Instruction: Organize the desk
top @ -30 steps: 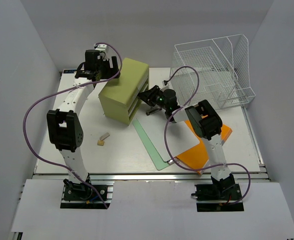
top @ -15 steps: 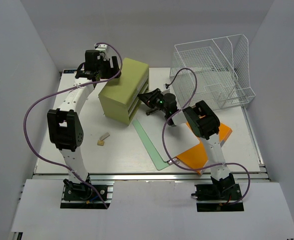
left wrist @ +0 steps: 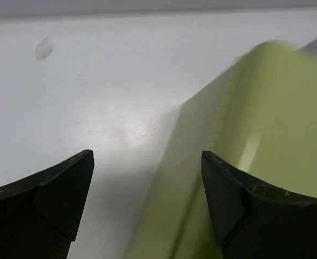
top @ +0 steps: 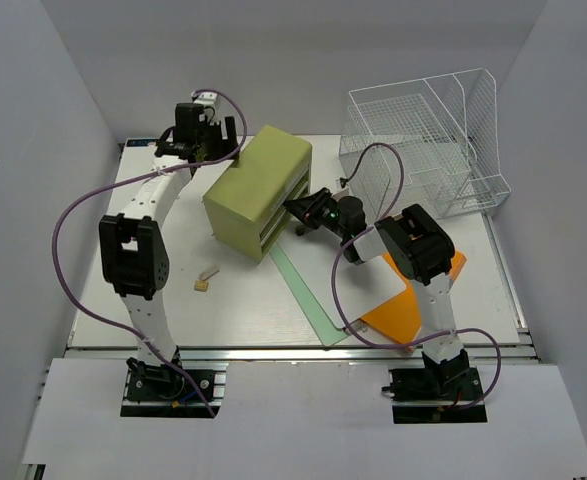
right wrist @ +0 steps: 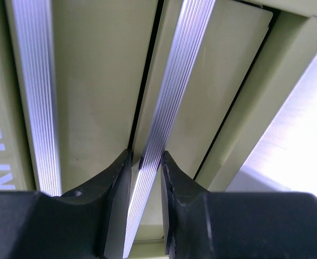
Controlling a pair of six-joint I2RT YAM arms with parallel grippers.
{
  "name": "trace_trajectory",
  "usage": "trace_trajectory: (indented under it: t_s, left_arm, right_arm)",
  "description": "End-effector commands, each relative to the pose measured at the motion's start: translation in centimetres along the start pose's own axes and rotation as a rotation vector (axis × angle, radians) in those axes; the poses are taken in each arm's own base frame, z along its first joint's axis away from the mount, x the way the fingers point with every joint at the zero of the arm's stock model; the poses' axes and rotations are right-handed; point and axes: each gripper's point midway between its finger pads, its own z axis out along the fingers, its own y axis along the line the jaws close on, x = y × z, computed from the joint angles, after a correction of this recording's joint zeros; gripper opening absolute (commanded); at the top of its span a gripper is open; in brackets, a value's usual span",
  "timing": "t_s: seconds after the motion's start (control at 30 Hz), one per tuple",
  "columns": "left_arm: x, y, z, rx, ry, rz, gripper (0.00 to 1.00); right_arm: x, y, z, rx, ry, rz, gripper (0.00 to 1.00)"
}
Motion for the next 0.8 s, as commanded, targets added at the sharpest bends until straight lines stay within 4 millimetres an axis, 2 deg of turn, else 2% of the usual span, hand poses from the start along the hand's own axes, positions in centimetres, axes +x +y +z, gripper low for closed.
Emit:
trace_trajectory:
  t_s: [0.0,0.13,0.17,0.23,0.27,0.37,0.43,0.5,0.53,0.57,0.67,0.73,0.77]
  left_arm:
    - [17.3,4.8,0.3,-0.16,0.548,0.022,0.9]
    - [17.1,4.7,0.0,-0.159,0.544,0.018,0.9]
    - [16.7,5.2,-0.2,-0.19,0.537,0.025,0.9]
    - [14.4,4.9,-0.5,-0.195,0.486,0.017,0.9]
    - [11.6,4.6,-0.7,-0.198,0.426,0.016,0.9]
    - [6.0,3.6,-2.6,-0.195,0.317,-0.006,0.91]
    - [0.2,3.0,-4.8,-0.212,0.174,-0.019,0.93]
    - [-3.1,3.3,-6.5,-0.252,0.087,-0.02,0.98]
    - [-5.7,2.9,-7.8,-0.249,0.023,-0.019,0.98]
    - [-6.9,2.7,-8.6,-0.249,-0.004,-0.018,0.98]
    - [-8.9,1.1,-11.0,-0.186,-0.03,-0.025,0.98]
    - [-8.6,-0.7,-11.8,-0.107,-0.02,-0.018,0.98]
    - [-6.9,-1.6,-11.5,-0.057,0.022,-0.01,0.98]
  right_arm:
    - [-0.9,-3.3,-1.9,0.09,0.009,-0.031,0.0]
    - [-1.2,-3.5,-2.1,0.114,0.001,-0.053,0.0]
    - [-1.2,-3.4,-2.0,0.114,0.005,-0.054,0.0]
    - [-1.2,-2.9,-1.4,0.101,0.018,-0.059,0.0]
    - [-0.9,-2.7,-1.3,0.099,0.024,-0.066,0.0]
    - [-1.0,-2.8,-1.4,0.11,0.013,-0.059,0.0]
    - [-1.3,-2.5,-1.4,0.105,0.005,-0.063,0.0]
    - [-1.1,-2.2,-1.3,0.105,0.011,-0.066,0.0]
    - [-1.1,-2.1,-1.2,0.104,0.013,-0.065,0.0]
    - [-1.1,-2.0,-1.2,0.102,0.014,-0.063,0.0]
    - [-1.1,-1.8,-1.3,0.11,0.011,-0.059,0.0]
    - [-1.2,-1.7,-1.3,0.114,0.012,-0.068,0.0]
    - [-1.2,-1.7,-1.3,0.115,0.014,-0.069,0.0]
